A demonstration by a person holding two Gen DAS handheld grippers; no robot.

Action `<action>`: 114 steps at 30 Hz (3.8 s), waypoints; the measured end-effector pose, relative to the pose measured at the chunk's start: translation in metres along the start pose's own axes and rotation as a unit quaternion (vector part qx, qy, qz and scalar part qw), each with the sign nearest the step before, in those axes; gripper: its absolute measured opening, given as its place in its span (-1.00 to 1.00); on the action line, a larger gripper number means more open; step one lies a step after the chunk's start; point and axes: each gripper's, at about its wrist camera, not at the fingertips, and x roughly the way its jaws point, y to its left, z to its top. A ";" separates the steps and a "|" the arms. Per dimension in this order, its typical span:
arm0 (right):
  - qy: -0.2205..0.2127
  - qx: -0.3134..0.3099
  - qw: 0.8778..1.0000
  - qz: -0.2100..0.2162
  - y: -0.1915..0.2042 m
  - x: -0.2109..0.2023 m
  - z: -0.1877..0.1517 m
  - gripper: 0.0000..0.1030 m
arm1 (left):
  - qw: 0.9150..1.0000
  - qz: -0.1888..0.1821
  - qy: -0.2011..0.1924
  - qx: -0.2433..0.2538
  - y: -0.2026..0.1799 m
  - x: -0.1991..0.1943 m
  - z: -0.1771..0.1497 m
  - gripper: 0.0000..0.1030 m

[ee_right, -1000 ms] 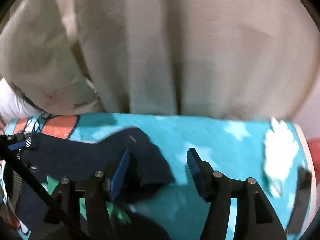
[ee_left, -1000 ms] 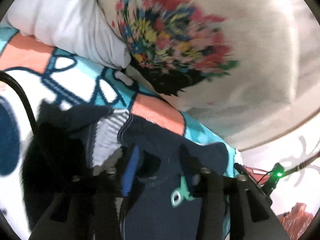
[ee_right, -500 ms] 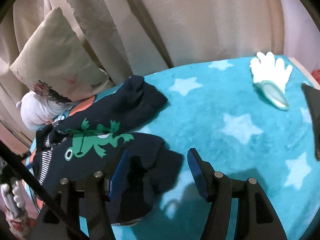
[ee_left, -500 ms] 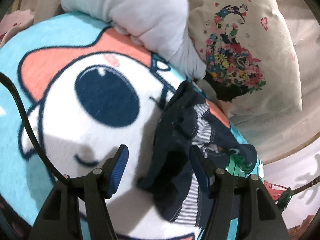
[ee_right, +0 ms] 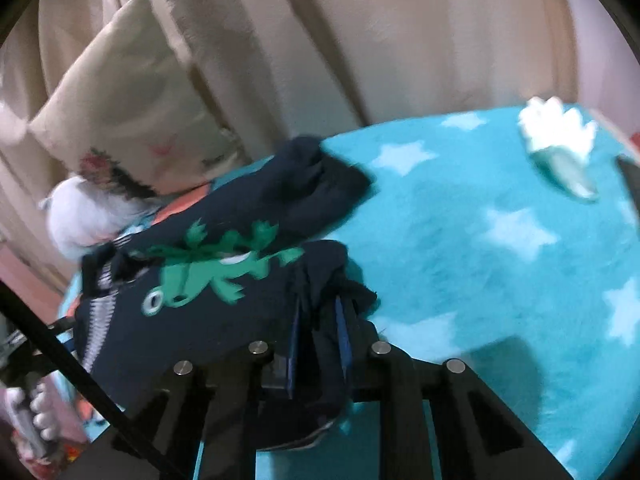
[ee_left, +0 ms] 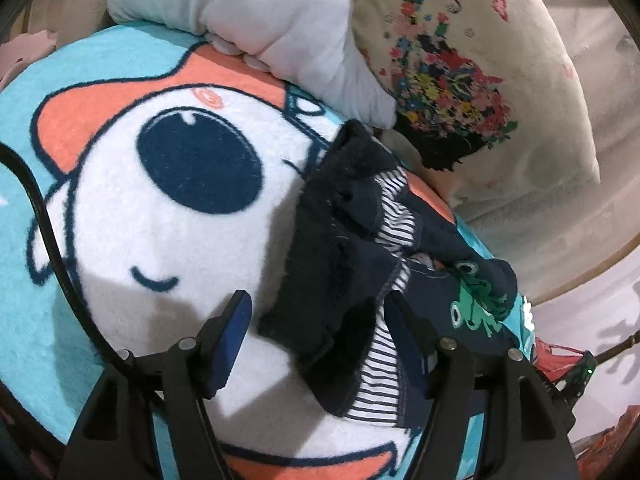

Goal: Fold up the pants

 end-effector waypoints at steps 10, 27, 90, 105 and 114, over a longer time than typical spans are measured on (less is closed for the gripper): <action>-0.037 0.078 0.995 -0.044 -0.041 -0.034 -0.002 -0.08 | 0.996 0.025 0.006 0.080 -0.020 0.016 -0.005 -0.46; -0.005 -0.007 1.000 -0.007 0.025 0.004 0.061 0.20 | 0.996 0.018 -0.040 0.084 -0.018 -0.041 0.017 -0.02; 0.084 -0.129 0.983 0.101 0.193 0.063 0.078 0.09 | 0.995 0.001 -0.063 0.073 0.008 -0.036 0.024 0.32; 0.009 0.123 0.991 0.058 -0.037 -0.051 -0.023 0.23 | 0.998 -0.019 0.034 0.041 0.017 -0.010 -0.009 0.41; 0.025 0.079 0.993 0.084 -0.005 -0.020 -0.020 0.24 | 0.997 -0.002 0.025 0.071 -0.017 0.012 -0.010 0.81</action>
